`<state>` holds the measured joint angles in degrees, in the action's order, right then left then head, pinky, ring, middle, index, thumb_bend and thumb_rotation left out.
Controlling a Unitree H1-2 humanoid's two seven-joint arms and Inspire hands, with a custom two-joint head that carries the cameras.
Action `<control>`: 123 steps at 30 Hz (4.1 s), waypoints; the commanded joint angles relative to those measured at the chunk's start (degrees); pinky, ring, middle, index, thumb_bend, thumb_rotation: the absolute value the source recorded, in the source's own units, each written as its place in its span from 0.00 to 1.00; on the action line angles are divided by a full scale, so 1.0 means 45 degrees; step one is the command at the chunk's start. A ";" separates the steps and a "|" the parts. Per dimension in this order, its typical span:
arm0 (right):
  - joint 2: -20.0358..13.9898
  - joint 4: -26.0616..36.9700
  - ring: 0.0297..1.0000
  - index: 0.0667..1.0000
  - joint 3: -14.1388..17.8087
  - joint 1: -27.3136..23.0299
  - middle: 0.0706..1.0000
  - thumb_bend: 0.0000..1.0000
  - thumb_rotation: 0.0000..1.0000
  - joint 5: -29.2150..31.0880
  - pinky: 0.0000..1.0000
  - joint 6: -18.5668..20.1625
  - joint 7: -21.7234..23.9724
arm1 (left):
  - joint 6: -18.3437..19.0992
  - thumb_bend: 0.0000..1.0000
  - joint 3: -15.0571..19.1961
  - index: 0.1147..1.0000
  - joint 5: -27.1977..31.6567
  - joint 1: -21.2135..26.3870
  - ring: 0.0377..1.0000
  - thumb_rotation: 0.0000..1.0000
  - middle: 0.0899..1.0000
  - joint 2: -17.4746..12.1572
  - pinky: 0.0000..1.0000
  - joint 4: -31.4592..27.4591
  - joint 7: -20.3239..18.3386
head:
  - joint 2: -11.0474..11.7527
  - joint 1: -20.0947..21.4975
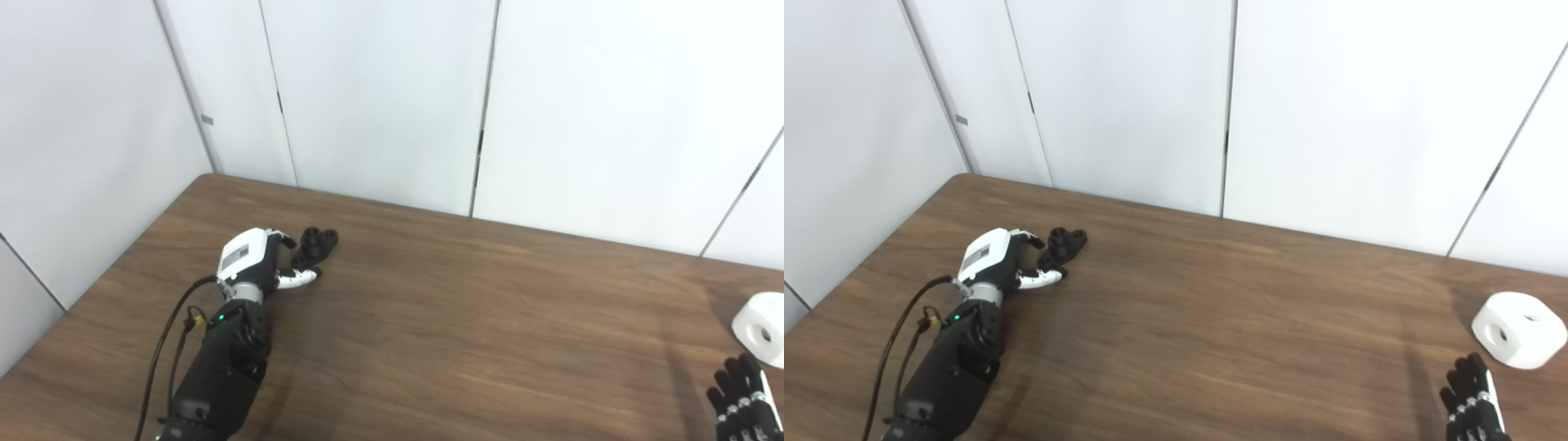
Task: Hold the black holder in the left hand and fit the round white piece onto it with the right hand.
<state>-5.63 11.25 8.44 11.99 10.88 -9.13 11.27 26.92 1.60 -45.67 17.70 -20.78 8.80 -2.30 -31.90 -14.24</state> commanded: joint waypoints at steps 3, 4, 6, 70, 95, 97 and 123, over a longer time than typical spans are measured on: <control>-0.0124 0.0027 1.00 1.00 -0.0084 0.1566 1.00 0.71 1.00 0.0079 1.00 -0.0115 0.0047 | -0.0023 0.76 0.0065 0.66 0.0136 0.0564 0.96 0.33 0.90 -0.0318 0.90 -0.0046 0.0256 | -0.0025 0.0000; -0.0139 -0.0030 1.00 1.00 -0.0082 0.1560 1.00 0.71 1.00 0.0123 1.00 -0.0179 0.0086 | -0.0034 0.76 0.0032 0.66 0.0189 0.0567 0.96 0.33 0.90 -0.0338 0.89 -0.0002 0.0314 | -0.0042 -0.0003; -0.0139 -0.0081 1.00 1.00 -0.0069 0.1560 1.00 0.70 1.00 0.0193 1.00 -0.0221 0.0116 | -0.0042 0.76 -0.0003 0.65 0.0284 0.0576 0.95 0.34 0.90 -0.0360 0.90 0.0080 0.0372 | -0.0042 -0.0003; 0.0012 0.0441 1.00 1.00 -0.0012 0.1551 1.00 0.62 1.00 0.0408 1.00 -0.0195 0.0164 | -0.0004 0.52 -0.0433 0.42 0.2267 -0.0848 0.82 0.04 0.73 0.0491 0.76 -0.2540 0.0575 | -0.0674 0.1174; 0.0254 0.0914 1.00 1.00 -0.0487 0.1468 1.00 0.64 1.00 -0.0053 1.00 0.0119 -0.0161 | -0.1520 0.52 -0.4388 0.42 0.0878 -0.4137 0.82 0.04 0.75 0.1357 0.75 -0.6175 -0.2252 | -0.1276 0.2035; 0.0379 0.1077 1.00 1.00 -0.0609 0.1435 1.00 0.64 1.00 -0.0175 1.00 0.0261 -0.0290 | -0.1830 0.52 -0.4759 0.42 0.0929 -0.4449 0.83 0.04 0.75 0.1440 0.74 -0.6289 -0.2210 | -0.1374 0.2192; 0.0704 0.3174 1.00 1.00 -0.1855 0.1973 1.00 0.65 1.00 -0.0806 1.00 0.1729 -0.1262 | -0.2814 0.52 -0.5764 0.42 0.2001 -0.5394 0.89 0.04 0.80 -0.0530 0.84 -0.8431 -0.5542 | -0.2671 0.3450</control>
<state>-4.37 22.22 1.24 12.51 7.00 -0.52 6.35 11.18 -24.15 -37.77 -4.87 -21.06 -29.80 -22.88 -43.86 1.23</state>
